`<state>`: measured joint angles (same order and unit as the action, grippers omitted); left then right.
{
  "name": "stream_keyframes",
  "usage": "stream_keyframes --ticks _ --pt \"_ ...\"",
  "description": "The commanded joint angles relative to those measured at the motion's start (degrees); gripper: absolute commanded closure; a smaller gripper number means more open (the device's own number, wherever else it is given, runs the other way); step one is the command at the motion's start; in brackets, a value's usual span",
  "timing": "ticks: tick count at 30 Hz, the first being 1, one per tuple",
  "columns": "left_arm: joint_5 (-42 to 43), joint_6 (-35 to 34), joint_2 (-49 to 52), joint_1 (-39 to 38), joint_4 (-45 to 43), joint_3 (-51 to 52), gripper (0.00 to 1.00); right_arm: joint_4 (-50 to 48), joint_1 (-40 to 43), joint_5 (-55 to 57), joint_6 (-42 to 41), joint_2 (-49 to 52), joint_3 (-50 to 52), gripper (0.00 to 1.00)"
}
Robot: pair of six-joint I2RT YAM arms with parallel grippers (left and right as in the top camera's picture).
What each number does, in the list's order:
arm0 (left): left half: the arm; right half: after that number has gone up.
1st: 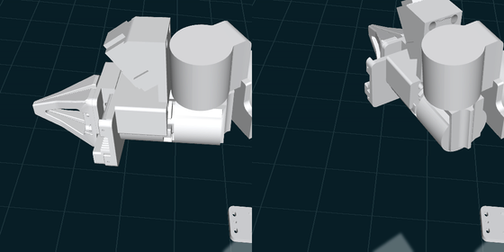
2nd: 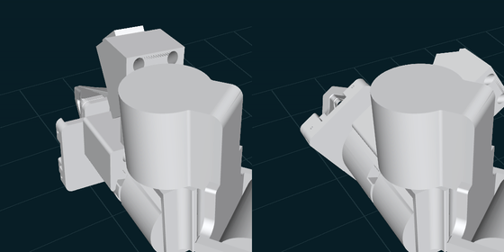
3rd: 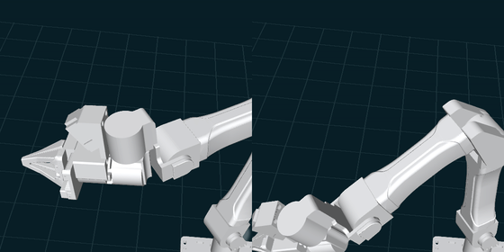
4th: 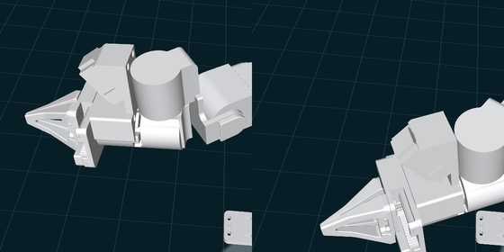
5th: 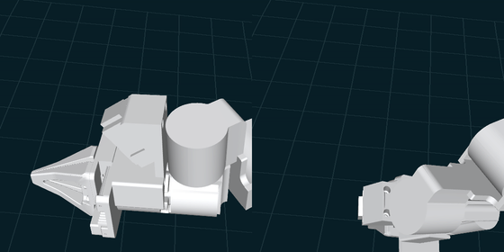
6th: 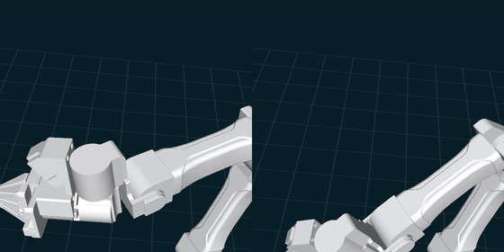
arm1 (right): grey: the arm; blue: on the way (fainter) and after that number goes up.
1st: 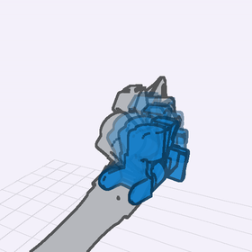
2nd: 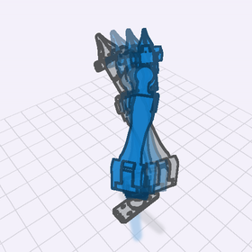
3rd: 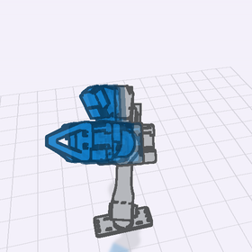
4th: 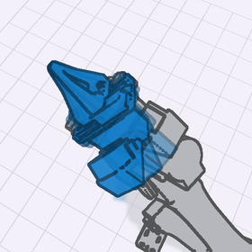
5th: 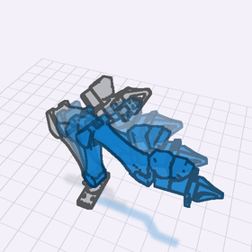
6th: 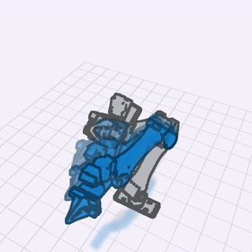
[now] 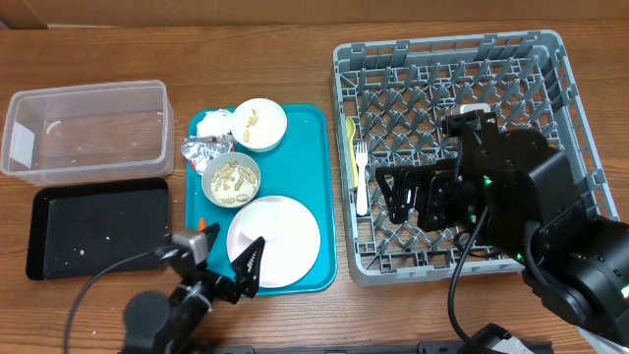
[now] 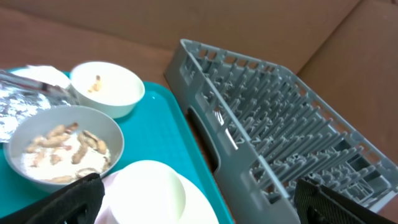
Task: Sort waste into correct bins and load items into the dishwasher rack
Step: 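Reach the left gripper to the white cup on the plate and grasp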
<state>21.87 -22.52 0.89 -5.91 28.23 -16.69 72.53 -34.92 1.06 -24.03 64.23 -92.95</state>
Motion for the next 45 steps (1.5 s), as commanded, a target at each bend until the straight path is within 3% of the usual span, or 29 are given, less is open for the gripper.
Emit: stream_keyframes --ticks 1,5,8,22,31,45 --pt "-4.3 -0.2 -0.5 0.2 7.7 -9.5 0.0 -0.4 0.2 0.7 -0.5 -0.5 -0.4 0.0" --pt "-10.3 -4.0 0.8 0.2 19.4 -15.6 0.0 -0.3 0.2 0.8 -0.5 -0.5 -0.4 0.0" --pt "-11.2 -4.1 3.9 0.2 23.0 -16.9 0.0 -0.3 0.2 0.7 -0.5 -0.5 -0.4 0.0" --pt "-7.2 -2.6 27.6 0.2 20.4 -24.5 0.0 -0.4 0.2 0.7 -0.5 -0.3 -0.4 0.0" --pt "0.8 -2.6 29.9 0.2 20.2 -26.3 0.0 -0.3 0.2 0.8 -0.4 -0.3 -0.4 0.0" --pt "0.7 -2.4 33.9 0.2 27.9 -26.3 0.0 0.9 0.2 0.7 -0.4 -0.2 -0.4 0.0"
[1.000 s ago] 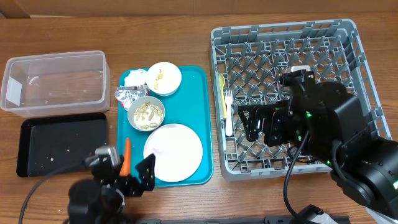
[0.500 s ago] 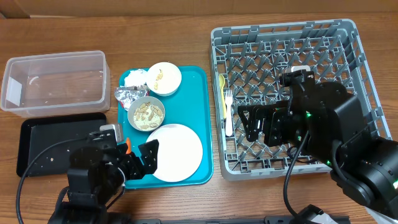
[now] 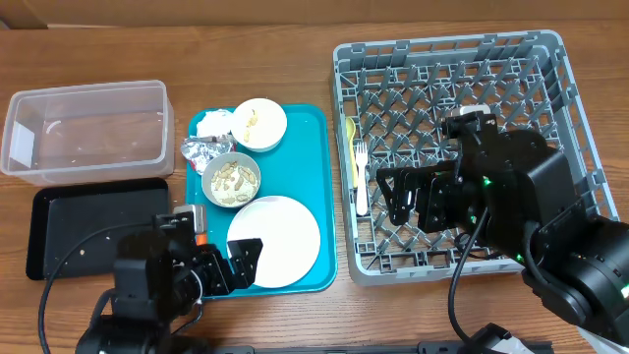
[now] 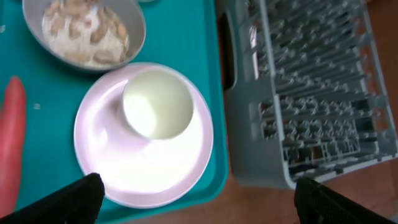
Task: Sort waste into correct bins and load items into the dishwasher rack
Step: 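Reach the left gripper to the white cup on the plate and grasp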
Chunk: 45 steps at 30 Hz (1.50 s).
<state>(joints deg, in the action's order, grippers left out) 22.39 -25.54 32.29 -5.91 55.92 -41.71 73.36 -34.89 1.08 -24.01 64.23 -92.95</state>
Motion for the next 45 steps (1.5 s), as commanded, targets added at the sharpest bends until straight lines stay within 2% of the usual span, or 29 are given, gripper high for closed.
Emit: stream_keyframes --ticks 1,4,8,12,15,18,28,31,33,37,42,45 --pt "0.5 0.3 2.9 0.2 -0.2 -1.3 0.0 0.1 0.2 0.7 -0.5 -0.2 -0.4 0.0" --pt "2.8 -0.6 4.2 0.2 -0.8 -1.3 0.0 0.0 0.2 0.7 -0.5 -0.3 -0.4 0.0" --pt "2.0 0.2 6.4 0.1 0.2 -1.3 0.0 0.0 0.2 0.7 -0.5 -0.2 -0.4 0.0" --pt "-5.9 -1.9 10.0 -0.7 2.2 -1.3 0.0 0.0 0.2 0.7 -0.5 -0.2 -0.4 0.0" --pt "-8.7 -4.1 13.0 -0.9 1.7 -1.3 0.01 0.0 0.2 0.7 -0.5 -0.2 -0.4 0.0" --pt "-9.8 -6.1 16.5 -0.9 -0.5 -1.3 0.09 0.0 0.2 0.7 -0.5 -0.2 -0.4 0.0" --pt "-11.7 -12.5 30.4 -2.1 -6.0 -1.3 0.22 0.1 0.2 0.7 -0.5 -0.2 -0.4 0.0" --pt "-12.2 -13.7 33.0 -3.2 -7.6 -1.3 0.33 0.1 0.2 0.7 -0.5 -0.2 -0.4 0.0" --pt "-13.4 -14.2 34.4 -3.8 -8.5 -1.3 0.48 0.1 0.2 0.7 -0.5 -0.2 -0.4 0.0" --pt "-15.7 -14.9 35.5 -4.4 -10.3 -1.3 0.61 0.1 0.2 0.7 -0.5 -0.2 -0.4 0.0" --pt "-17.3 -14.7 36.1 -4.5 -11.5 -1.3 0.67 0.1 0.2 0.7 -0.4 -0.2 -0.4 0.0" --pt "-17.9 -14.7 36.9 -5.1 -12.0 -1.3 0.66 0.3 0.2 0.8 -0.2 -0.2 -0.4 0.0"
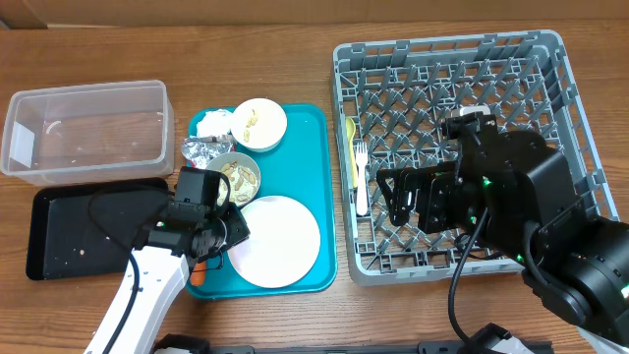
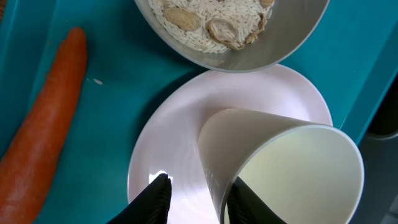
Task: Sort waste into correct bins and load items into the dishwasher rack
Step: 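Reach the left gripper to the white cup on the plate and grasp, then lift the white cup with the left gripper toward the right gripper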
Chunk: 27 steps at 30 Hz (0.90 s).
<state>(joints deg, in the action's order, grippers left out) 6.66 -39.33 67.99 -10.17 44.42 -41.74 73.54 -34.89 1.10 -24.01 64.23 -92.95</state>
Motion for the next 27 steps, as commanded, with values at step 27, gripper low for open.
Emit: stream_keyframes --ticks 27 --pt "10.4 15.8 -6.1 -3.1 12.5 -28.7 0.96 2.0 2.9 -2.6 0.8 4.7 -0.4 0.0"
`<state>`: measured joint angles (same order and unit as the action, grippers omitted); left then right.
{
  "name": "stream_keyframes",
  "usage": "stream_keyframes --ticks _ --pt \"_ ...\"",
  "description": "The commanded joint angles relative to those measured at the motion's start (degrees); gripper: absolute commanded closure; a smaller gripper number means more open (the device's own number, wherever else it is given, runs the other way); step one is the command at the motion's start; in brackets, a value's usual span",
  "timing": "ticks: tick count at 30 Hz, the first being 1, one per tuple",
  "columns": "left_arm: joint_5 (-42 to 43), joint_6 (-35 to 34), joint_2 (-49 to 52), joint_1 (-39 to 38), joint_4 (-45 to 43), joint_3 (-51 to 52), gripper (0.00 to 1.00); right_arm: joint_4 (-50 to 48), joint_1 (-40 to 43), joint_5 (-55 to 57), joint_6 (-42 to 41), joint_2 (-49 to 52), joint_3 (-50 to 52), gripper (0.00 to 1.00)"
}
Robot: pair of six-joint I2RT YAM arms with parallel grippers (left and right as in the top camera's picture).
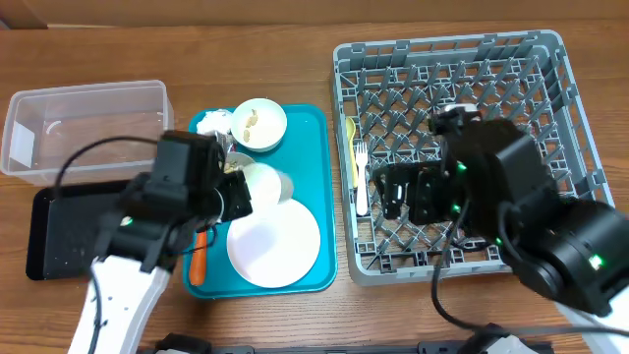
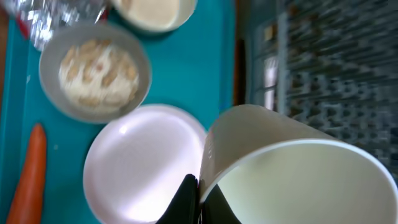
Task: Sort waste into correct bins and load items into the dishwasher rack
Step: 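Lift the white cup with the left gripper toward the right gripper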
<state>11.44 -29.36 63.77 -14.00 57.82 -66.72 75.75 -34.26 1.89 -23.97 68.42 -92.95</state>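
Note:
My left gripper (image 1: 243, 191) is shut on the rim of a white paper cup (image 1: 263, 185), holding it tilted above the teal tray (image 1: 313, 138). In the left wrist view the fingers (image 2: 188, 198) pinch the cup (image 2: 292, 171) wall, one inside and one outside. Below it lie a white plate (image 2: 140, 163), a grey bowl of peanuts (image 2: 93, 71) and a carrot (image 2: 25, 171). The grey dishwasher rack (image 1: 550, 108) stands at the right. My right gripper (image 1: 393, 194) hangs over the rack's left part; its jaws are not readable.
A second white bowl (image 1: 259, 123), crumpled foil (image 2: 50, 18) and a white tissue (image 1: 208, 123) sit at the tray's far end. A fork (image 1: 361, 177) and a yellow utensil (image 1: 351, 147) lie in the rack. A clear bin (image 1: 84, 123) and black tray (image 1: 59, 236) are at the left.
The left gripper's fingers straddled the rim of the cup lying on the plate; now they are shut on it and the cup is higher above the tray. The right arm shifted slightly left.
The left gripper was open near the tray's front edge, looking across at the bowls and rack. Then it looked down on the cup on the plate. Then its fingers stood either side of the cup's rim, and now it holds the cup raised.

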Motion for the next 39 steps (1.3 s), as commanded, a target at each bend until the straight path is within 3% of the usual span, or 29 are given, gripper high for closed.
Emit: stream_keyframes --ticks 1,7,11,15,17,25,39 --pt "8.5 6.9 -2.1 1.3 -1.9 -4.3 0.96 -0.5 3.4 -5.9 2.2 0.6 -0.4 0.0" --pt "30.3 8.8 -1.6 8.5 -10.2 -4.7 0.96 -1.3 13.3 -23.1 10.6 1.6 -0.4 0.0" --pt "46.9 8.8 0.6 14.5 -15.5 -4.7 0.96 -1.4 19.2 -42.1 22.5 4.5 -0.4 0.0" --pt "65.6 7.9 4.5 17.5 -22.2 -4.7 0.96 -2.7 20.1 -59.6 34.1 8.4 -0.4 0.0" --pt "70.2 7.9 6.1 17.5 -24.3 -4.7 0.96 -4.0 20.0 -63.5 36.4 9.9 -0.4 0.0" --pt "76.6 8.0 9.1 17.3 -26.8 -4.7 0.96 -16.6 20.0 -73.8 37.5 13.6 -0.4 0.03" --pt "74.3 7.5 9.1 13.5 -30.2 -4.7 0.96 -21.5 13.6 -74.4 40.7 14.2 -0.4 0.07"
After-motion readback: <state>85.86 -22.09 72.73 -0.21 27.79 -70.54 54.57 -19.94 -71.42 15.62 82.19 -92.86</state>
